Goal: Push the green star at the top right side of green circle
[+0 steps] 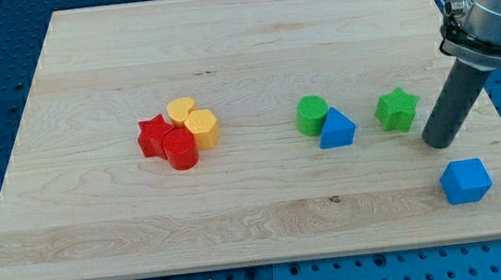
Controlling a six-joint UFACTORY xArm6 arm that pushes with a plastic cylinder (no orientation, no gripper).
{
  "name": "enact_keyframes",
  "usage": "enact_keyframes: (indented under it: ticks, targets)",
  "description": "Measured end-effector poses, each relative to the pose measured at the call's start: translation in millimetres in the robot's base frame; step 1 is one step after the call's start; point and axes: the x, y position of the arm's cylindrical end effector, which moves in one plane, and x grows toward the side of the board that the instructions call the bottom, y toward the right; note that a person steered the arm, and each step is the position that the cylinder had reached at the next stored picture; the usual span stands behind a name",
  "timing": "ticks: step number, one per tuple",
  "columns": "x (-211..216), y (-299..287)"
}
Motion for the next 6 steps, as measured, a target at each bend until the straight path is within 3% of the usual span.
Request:
enact_keyframes:
  ticks: [3, 6]
  targets:
    - [-42, -45]
    - [-42, -92]
